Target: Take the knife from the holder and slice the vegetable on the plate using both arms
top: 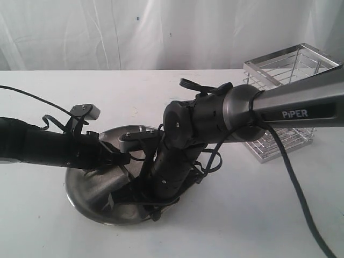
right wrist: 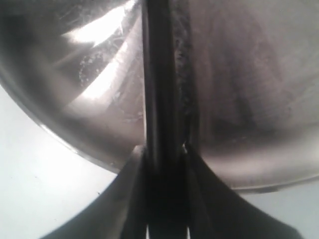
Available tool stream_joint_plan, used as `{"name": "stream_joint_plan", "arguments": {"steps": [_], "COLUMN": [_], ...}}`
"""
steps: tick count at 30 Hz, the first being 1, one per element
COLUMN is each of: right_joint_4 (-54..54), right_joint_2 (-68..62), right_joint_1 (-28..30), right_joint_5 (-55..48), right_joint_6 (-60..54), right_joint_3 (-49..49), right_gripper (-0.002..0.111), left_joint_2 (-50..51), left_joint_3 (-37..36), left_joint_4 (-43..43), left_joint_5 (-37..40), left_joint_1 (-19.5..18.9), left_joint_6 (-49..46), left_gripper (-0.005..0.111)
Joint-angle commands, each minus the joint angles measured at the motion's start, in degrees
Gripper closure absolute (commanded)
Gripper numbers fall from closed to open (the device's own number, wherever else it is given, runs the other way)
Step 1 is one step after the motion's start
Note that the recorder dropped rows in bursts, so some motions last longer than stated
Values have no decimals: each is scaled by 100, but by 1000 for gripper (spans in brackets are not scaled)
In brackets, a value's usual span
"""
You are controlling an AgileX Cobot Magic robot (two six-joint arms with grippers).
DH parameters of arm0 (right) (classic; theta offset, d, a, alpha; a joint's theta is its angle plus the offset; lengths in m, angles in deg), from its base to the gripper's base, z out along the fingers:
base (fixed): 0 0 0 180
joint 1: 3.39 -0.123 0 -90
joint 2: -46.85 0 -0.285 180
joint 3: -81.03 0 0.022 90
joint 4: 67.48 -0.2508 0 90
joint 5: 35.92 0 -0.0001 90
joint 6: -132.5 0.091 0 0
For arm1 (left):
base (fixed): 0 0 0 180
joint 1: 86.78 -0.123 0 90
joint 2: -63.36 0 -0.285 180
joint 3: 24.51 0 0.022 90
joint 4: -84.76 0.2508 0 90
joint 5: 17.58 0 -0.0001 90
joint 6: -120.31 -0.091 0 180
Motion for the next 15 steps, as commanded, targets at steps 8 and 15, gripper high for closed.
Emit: {"name": "stream_joint_plan", "arguments": {"steps": [8, 15], "right_joint_4": [60, 70], "right_joint_2": [133, 561], "right_joint_1": [-1, -1], "right_joint_5": [-382, -644], "right_joint_6": [90, 102], "right_joint_3": [-29, -29], "right_gripper": [108, 108], "left_joint_2": [584, 515], "left_joint_3": [-616, -628], "left_joint_4": [328, 328], "left_joint_5": [-1577, -1552], "left_joint_1": [70, 70], "left_joint_6": [806, 806], "left_gripper": [107, 107]}}
